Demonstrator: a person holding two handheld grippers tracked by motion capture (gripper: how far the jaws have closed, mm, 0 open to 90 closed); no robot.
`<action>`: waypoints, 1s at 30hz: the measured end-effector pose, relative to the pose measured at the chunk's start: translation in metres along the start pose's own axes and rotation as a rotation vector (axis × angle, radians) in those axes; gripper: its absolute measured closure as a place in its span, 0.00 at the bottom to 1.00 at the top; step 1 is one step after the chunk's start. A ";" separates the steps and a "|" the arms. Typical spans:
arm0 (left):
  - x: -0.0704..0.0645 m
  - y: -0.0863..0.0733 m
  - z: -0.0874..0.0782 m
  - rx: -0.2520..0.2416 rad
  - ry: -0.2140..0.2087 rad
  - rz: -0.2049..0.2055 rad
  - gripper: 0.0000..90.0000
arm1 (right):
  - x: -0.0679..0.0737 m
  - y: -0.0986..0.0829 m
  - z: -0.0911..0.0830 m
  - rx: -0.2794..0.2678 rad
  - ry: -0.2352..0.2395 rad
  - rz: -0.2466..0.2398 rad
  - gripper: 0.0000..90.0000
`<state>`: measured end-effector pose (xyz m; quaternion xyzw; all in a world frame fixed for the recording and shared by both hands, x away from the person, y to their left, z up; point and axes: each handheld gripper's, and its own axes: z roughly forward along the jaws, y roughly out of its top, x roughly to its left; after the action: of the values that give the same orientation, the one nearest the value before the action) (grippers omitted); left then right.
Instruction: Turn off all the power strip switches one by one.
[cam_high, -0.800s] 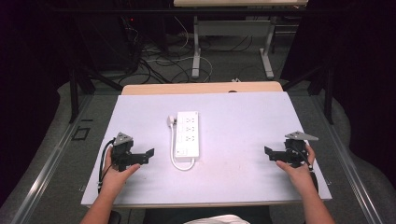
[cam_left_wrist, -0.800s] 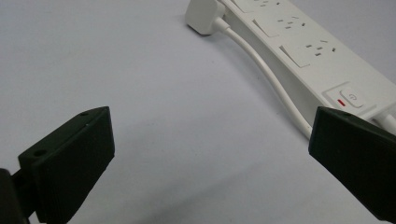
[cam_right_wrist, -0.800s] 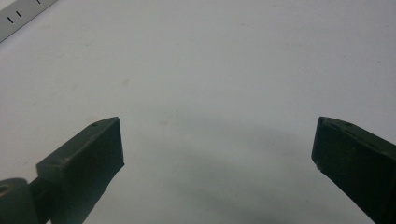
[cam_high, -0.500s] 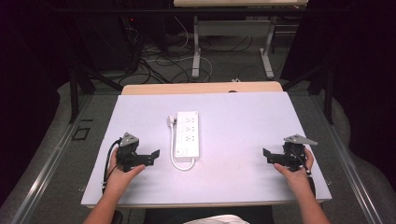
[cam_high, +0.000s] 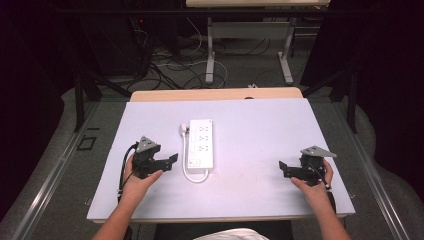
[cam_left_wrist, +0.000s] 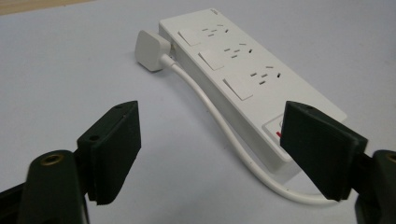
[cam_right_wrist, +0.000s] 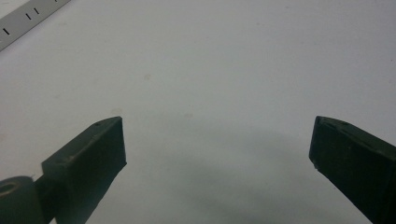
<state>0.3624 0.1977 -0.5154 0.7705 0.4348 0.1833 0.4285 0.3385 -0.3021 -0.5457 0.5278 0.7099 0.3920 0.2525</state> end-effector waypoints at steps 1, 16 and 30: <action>0.000 0.002 0.000 0.004 0.004 -0.004 0.28 | 0.000 0.000 0.000 0.000 0.000 0.000 0.04; -0.003 0.029 -0.001 -0.065 0.012 -0.035 0.57 | 0.007 0.000 0.001 0.002 0.006 -0.023 0.05; -0.012 0.047 0.009 -0.101 0.008 -0.100 0.62 | 0.006 0.000 0.003 0.005 0.009 -0.020 0.05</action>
<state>0.3859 0.1714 -0.4804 0.7245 0.4646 0.1869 0.4737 0.3387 -0.2960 -0.5474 0.5196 0.7173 0.3899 0.2518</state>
